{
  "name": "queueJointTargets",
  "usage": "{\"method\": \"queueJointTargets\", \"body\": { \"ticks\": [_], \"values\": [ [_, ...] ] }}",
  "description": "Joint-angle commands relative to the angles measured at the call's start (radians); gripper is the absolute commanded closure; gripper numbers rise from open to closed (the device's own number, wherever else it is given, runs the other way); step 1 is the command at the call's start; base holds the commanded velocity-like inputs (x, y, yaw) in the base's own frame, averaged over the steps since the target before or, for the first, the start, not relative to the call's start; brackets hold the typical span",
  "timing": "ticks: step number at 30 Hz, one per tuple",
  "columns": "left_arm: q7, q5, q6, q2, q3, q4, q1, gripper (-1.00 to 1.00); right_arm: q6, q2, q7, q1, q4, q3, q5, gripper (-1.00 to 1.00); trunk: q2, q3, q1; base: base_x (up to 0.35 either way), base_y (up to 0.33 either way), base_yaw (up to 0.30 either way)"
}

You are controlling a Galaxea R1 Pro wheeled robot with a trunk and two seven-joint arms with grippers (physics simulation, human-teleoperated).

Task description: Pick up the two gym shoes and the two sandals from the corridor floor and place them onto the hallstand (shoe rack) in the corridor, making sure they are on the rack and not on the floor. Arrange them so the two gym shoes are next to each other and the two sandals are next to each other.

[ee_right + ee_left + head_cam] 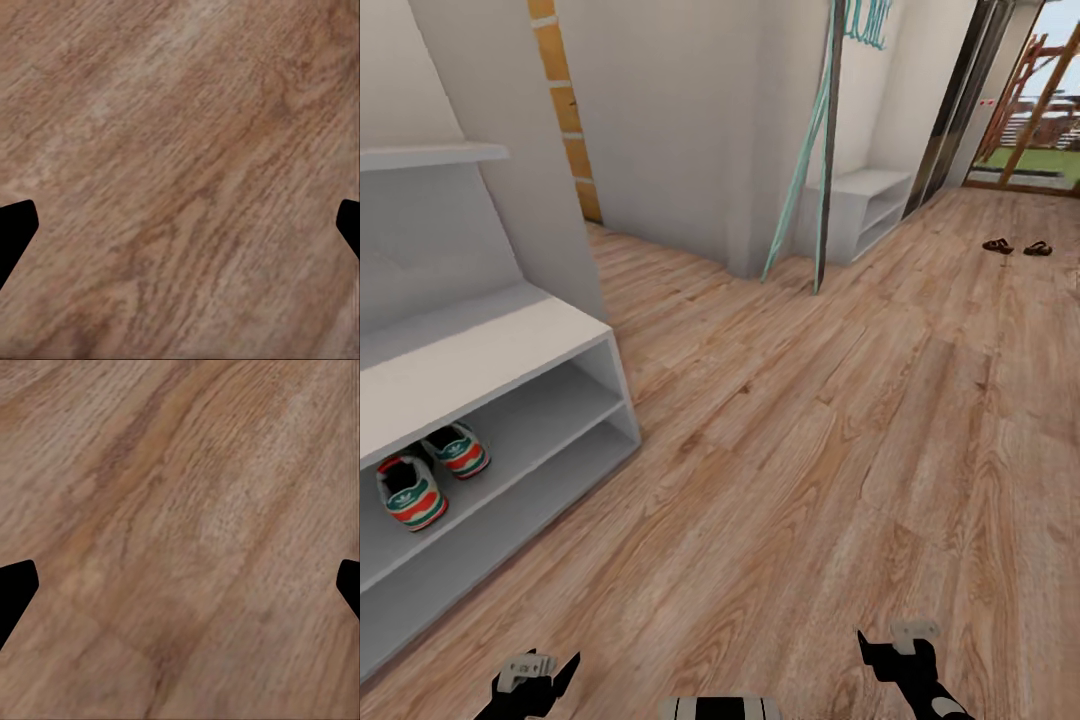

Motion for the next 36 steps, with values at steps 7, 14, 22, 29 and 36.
{"method": "queueJointTargets", "body": {
  "ticks": [7,14,22,29,36],
  "values": [
    [-0.010,0.008,0.002,-0.001,0.005,0.001,0.000,-1.00,-0.003,0.000,0.001,-0.001,0.001,-0.009,0.010,-1.00,0.000,-0.001,0.000,0.162,0.000,-0.274],
    [-0.010,0.008,0.002,-0.003,0.005,0.001,0.000,-1.00,-0.003,0.000,0.001,-0.001,0.001,-0.008,0.010,-1.00,0.000,-0.001,0.000,0.300,0.000,-0.274],
    [-0.010,0.008,0.002,-0.004,0.005,0.001,0.000,-1.00,-0.003,0.000,0.001,-0.001,0.001,-0.009,0.010,-1.00,0.000,-0.001,0.000,0.334,0.000,-0.274],
    [-0.010,0.008,0.002,-0.005,0.004,0.001,0.000,-1.00,-0.003,0.001,0.001,-0.001,0.001,-0.008,0.010,-1.00,0.000,-0.001,0.000,0.335,0.000,-0.274],
    [-0.011,0.008,0.001,-0.006,0.004,0.000,0.000,-1.00,-0.003,0.001,0.001,-0.001,0.001,-0.009,0.010,-1.00,0.000,-0.001,0.000,0.096,0.000,-0.275]
  ]
}}
